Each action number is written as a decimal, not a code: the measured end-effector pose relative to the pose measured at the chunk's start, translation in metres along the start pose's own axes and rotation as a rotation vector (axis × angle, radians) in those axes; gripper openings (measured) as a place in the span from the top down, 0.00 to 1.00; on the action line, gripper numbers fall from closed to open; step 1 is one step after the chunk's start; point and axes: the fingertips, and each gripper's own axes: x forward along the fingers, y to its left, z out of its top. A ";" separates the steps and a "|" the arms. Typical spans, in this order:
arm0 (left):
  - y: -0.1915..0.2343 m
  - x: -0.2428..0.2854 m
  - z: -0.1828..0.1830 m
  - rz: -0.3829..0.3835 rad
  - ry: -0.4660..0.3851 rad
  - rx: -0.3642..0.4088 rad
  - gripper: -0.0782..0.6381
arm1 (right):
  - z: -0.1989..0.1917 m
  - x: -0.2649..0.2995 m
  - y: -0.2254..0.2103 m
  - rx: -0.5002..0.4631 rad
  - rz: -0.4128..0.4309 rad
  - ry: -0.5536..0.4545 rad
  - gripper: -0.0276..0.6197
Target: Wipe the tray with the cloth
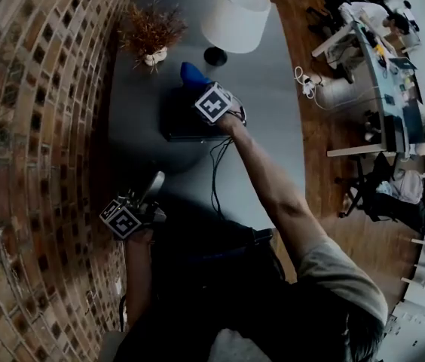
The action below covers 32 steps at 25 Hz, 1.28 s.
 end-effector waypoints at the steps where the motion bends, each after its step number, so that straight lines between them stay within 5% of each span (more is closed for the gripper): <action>1: -0.002 0.001 -0.001 -0.001 0.005 0.001 0.54 | -0.009 0.005 0.012 -0.036 0.014 0.031 0.66; 4: -0.004 0.002 -0.002 -0.002 0.012 0.008 0.54 | -0.033 -0.003 0.053 -0.134 0.041 0.110 0.66; 8: -0.003 0.003 -0.005 0.001 0.028 0.007 0.54 | -0.071 -0.042 0.121 -0.309 0.206 0.230 0.66; 10: -0.002 0.005 -0.007 -0.001 0.034 0.004 0.54 | -0.087 -0.060 0.126 -0.308 0.262 0.269 0.66; 15: -0.006 0.011 -0.010 -0.013 0.048 0.007 0.54 | -0.038 -0.067 -0.013 -0.061 -0.106 0.045 0.66; 17: -0.008 0.013 -0.011 -0.018 0.051 0.009 0.54 | -0.032 -0.052 -0.044 0.035 -0.142 0.010 0.66; 19: -0.011 0.013 -0.012 -0.022 0.053 0.010 0.54 | -0.048 -0.027 -0.038 0.041 -0.093 0.069 0.66; 23: -0.014 0.012 -0.014 -0.019 0.055 0.012 0.54 | -0.070 -0.022 0.017 -0.129 -0.034 0.153 0.66; 26: -0.007 0.011 -0.014 -0.002 0.060 0.008 0.54 | -0.086 -0.047 0.086 -0.341 0.143 0.237 0.66; 28: -0.005 0.013 -0.017 0.000 0.068 0.000 0.54 | -0.096 -0.062 0.103 -0.373 0.242 0.268 0.66; 30: -0.008 0.017 -0.017 -0.011 0.072 0.000 0.54 | -0.086 -0.066 0.061 -0.300 0.135 0.232 0.66; 32: -0.012 0.021 -0.018 -0.024 0.076 0.003 0.54 | -0.066 -0.067 -0.010 -0.205 -0.086 0.165 0.66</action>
